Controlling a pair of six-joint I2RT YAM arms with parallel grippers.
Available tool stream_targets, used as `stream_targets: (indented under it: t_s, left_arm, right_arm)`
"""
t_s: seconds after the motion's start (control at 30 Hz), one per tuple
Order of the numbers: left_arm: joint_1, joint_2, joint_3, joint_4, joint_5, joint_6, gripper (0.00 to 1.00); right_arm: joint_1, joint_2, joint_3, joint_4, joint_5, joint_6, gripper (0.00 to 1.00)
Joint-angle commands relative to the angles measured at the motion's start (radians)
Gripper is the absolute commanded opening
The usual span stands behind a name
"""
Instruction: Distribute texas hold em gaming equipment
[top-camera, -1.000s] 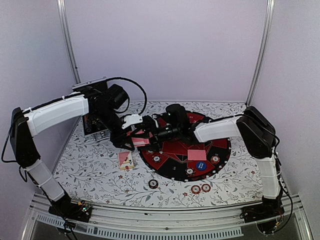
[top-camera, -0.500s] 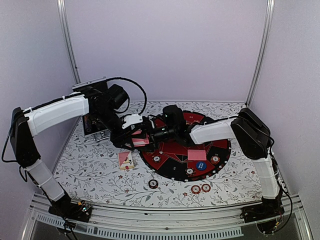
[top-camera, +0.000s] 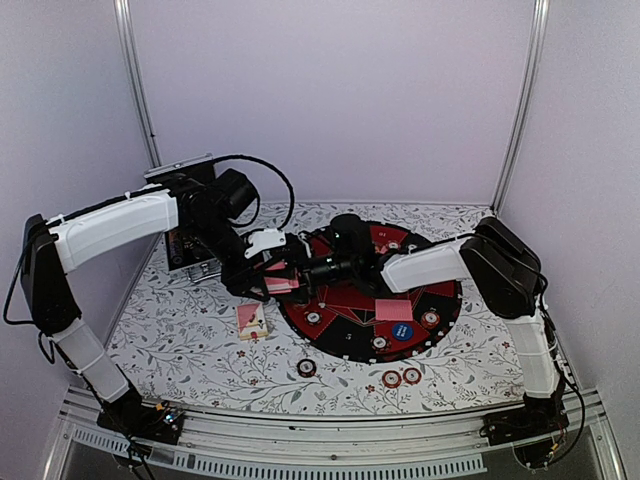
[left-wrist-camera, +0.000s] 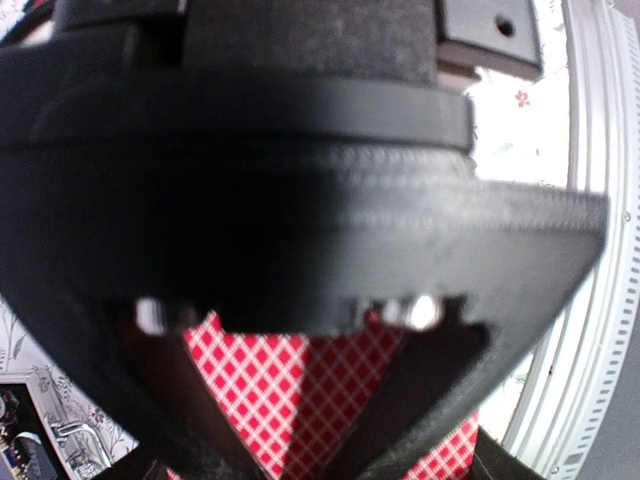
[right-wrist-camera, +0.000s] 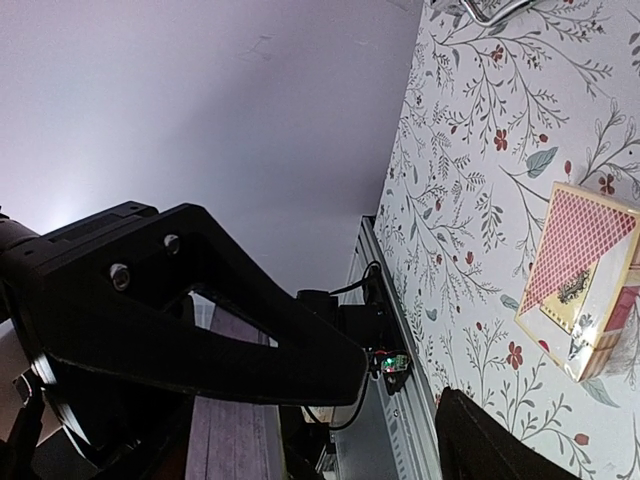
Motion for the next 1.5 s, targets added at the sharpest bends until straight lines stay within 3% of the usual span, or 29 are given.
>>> stream_targets:
  t_s: [0.0,0.3,1.07,1.47]
  left_arm:
    - [-0.002,-0.014,0.018,0.013,0.016,-0.002,0.0]
    - [-0.002,-0.014,0.018,0.013,0.017,-0.001,0.0]
    - [-0.001,-0.019,0.015,0.013,0.015,0.0,0.0]
    - [0.001,-0.013,0.022,0.013,0.018,-0.002,0.0]
  right_arm:
    - [-0.015,-0.005,-0.046,0.016,0.002,0.008,0.77]
    - [-0.031,-0.031,-0.09,0.025,0.002,0.011,0.76]
    - [-0.072,-0.104,-0.165,0.022,-0.019,-0.013,0.57]
    - [-0.096,-0.149,-0.207,0.016,-0.031,-0.027,0.43]
